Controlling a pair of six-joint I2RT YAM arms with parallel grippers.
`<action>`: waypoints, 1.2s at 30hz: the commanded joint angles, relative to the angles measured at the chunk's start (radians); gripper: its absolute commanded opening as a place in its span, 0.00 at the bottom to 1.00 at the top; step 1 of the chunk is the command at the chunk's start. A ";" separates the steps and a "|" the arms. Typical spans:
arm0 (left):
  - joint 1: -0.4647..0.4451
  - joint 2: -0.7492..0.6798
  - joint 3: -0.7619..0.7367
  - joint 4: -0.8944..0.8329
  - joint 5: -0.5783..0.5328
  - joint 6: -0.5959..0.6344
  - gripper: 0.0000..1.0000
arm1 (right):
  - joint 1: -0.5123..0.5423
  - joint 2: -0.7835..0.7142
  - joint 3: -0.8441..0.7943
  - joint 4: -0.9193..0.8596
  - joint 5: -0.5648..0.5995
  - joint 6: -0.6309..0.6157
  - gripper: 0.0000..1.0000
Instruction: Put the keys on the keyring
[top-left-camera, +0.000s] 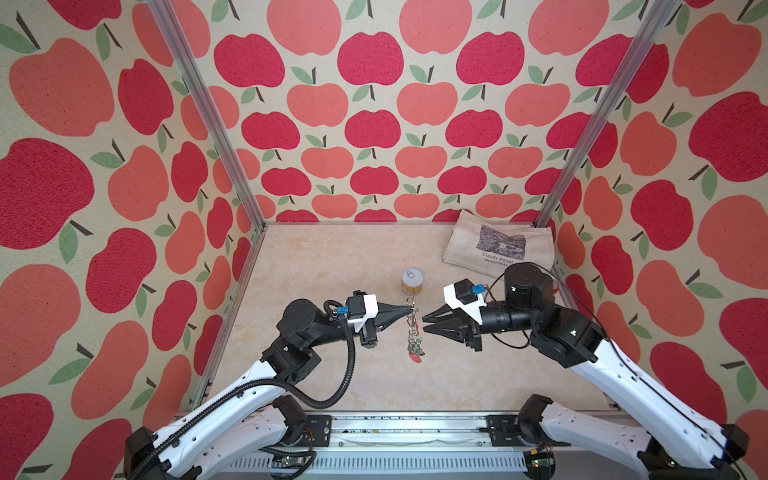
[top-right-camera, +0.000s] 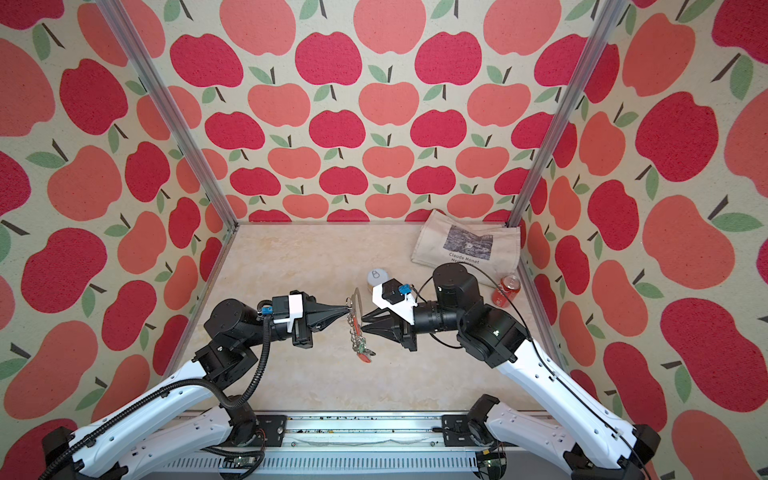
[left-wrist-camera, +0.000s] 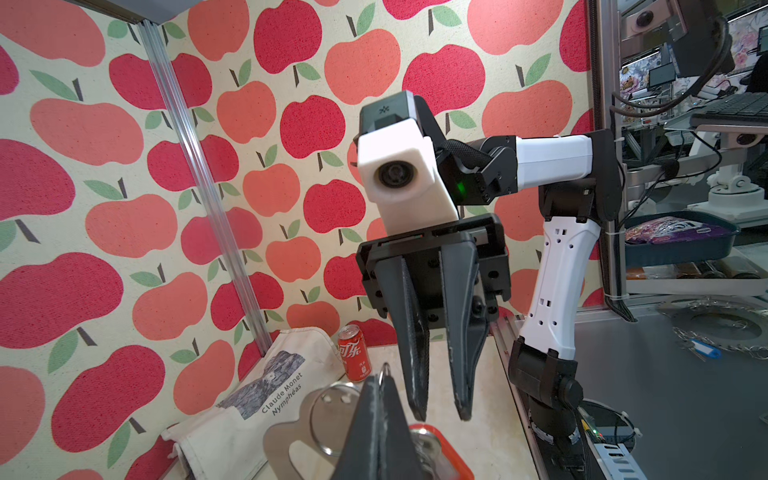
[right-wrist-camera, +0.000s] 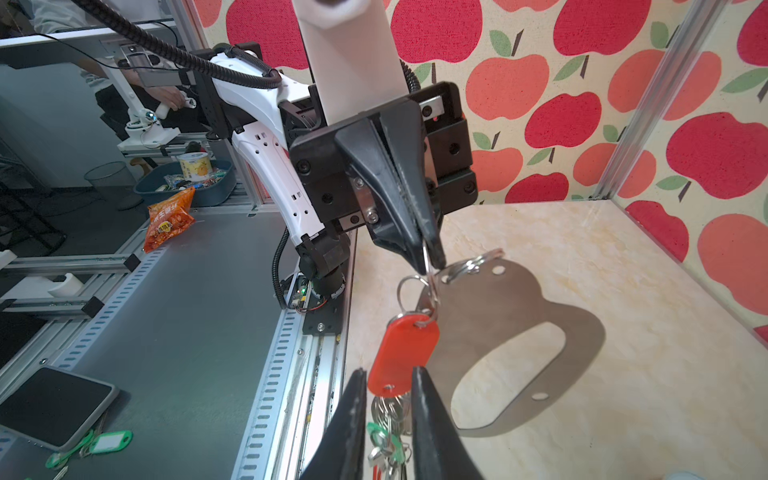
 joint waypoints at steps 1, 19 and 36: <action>0.006 -0.018 -0.003 0.055 0.002 -0.019 0.00 | -0.007 -0.029 0.014 0.018 0.042 -0.008 0.22; 0.006 -0.008 0.002 0.068 0.020 -0.029 0.00 | -0.015 0.015 -0.051 0.271 0.000 0.093 0.17; 0.006 0.015 0.017 0.075 0.033 -0.029 0.00 | -0.015 0.023 -0.066 0.299 -0.042 0.117 0.14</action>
